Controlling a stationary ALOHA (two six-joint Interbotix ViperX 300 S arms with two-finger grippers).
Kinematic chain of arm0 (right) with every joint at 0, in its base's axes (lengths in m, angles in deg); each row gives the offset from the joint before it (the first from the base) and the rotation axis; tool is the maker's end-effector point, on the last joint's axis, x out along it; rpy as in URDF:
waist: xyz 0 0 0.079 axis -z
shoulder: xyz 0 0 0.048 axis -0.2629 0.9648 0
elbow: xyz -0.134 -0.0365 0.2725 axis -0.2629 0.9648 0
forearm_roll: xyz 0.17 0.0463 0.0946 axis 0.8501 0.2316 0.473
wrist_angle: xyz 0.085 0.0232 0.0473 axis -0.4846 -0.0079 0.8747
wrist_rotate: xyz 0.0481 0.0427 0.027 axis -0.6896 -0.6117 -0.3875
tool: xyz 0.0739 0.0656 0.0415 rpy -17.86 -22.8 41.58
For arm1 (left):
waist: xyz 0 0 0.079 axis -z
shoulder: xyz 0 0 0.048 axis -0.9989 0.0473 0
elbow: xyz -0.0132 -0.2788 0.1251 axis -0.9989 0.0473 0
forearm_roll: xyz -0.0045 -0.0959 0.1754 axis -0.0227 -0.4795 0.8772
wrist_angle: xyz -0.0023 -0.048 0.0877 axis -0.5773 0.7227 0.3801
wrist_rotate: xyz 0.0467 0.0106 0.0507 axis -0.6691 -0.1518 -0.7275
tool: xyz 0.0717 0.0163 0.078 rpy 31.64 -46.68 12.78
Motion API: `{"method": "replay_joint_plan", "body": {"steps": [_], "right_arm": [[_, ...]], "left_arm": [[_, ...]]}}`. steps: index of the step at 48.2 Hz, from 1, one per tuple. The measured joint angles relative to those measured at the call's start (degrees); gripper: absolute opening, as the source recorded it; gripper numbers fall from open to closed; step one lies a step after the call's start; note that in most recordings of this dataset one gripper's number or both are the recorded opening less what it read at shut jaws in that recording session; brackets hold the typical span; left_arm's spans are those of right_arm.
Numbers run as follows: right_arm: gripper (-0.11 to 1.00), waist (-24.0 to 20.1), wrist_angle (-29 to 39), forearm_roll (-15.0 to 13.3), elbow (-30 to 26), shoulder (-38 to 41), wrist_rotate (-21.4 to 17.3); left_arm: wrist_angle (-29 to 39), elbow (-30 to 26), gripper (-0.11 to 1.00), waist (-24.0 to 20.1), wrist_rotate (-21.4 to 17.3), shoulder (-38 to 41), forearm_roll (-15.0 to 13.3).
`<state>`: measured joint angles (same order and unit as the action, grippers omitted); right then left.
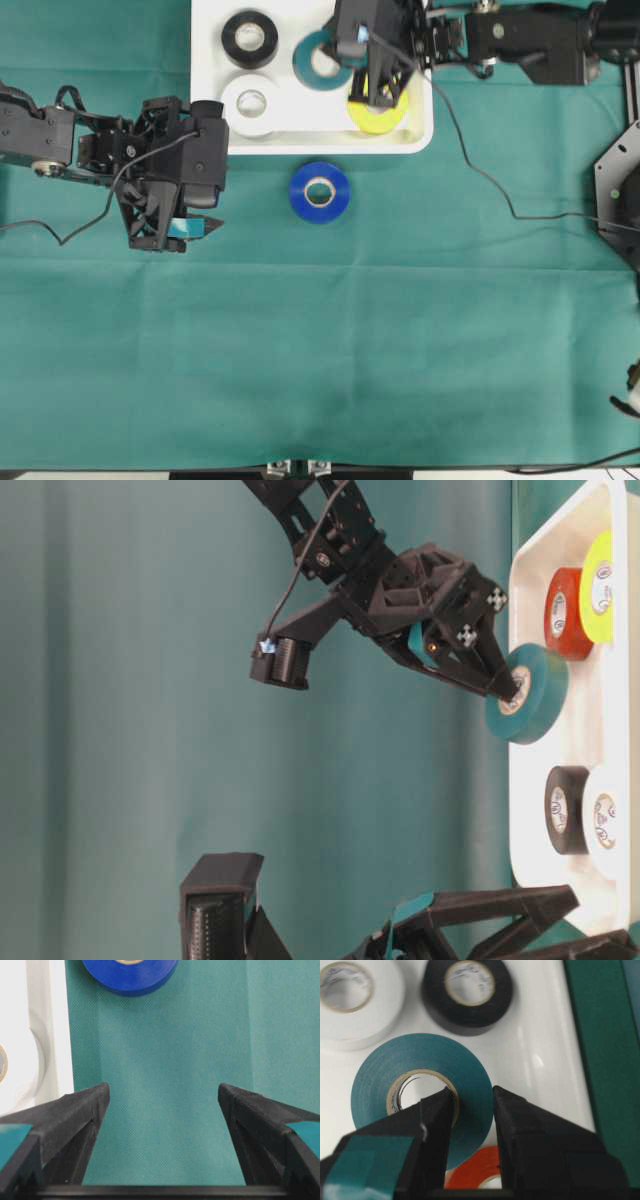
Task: Put the tape alternately from left to right into the white case.
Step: 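Carry the teal roll into the tray between black and red-orange rolls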
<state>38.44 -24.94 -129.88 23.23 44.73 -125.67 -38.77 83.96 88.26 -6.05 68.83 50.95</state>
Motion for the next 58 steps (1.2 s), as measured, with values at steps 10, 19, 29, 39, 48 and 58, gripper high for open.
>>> {"method": "replay_joint_plan", "body": {"steps": [10, 19, 29, 39, 48, 58], "right_arm": [[0.24, 2.4, -1.8, -0.2, -1.9, 2.9, 0.1], [0.24, 3.1, -1.8, -0.4, -3.6, 4.7, 0.3], [0.24, 3.7, -0.8, -0.3, -4.8, 6.2, 0.4], [0.24, 3.8, 0.0, -0.4, -5.2, 6.7, 0.4], [0.24, 3.8, 1.1, -0.4, -5.3, 6.8, 0.4], [0.24, 3.8, 2.9, -0.4, -5.4, 6.7, 0.4]], "left_arm": [[0.0, 0.1, 0.68, 0.0, 0.0, 0.0, 0.0], [0.0, 0.0, 0.68, 0.0, 0.0, 0.0, 0.0], [0.0, 0.1, 0.68, 0.0, 0.0, 0.1, -0.1], [0.0, 0.1, 0.68, 0.0, 0.0, 0.0, 0.0], [0.0, 0.1, 0.68, 0.0, 0.0, 0.0, 0.0], [0.0, 0.1, 0.68, 0.0, 0.0, 0.0, -0.1]]}}
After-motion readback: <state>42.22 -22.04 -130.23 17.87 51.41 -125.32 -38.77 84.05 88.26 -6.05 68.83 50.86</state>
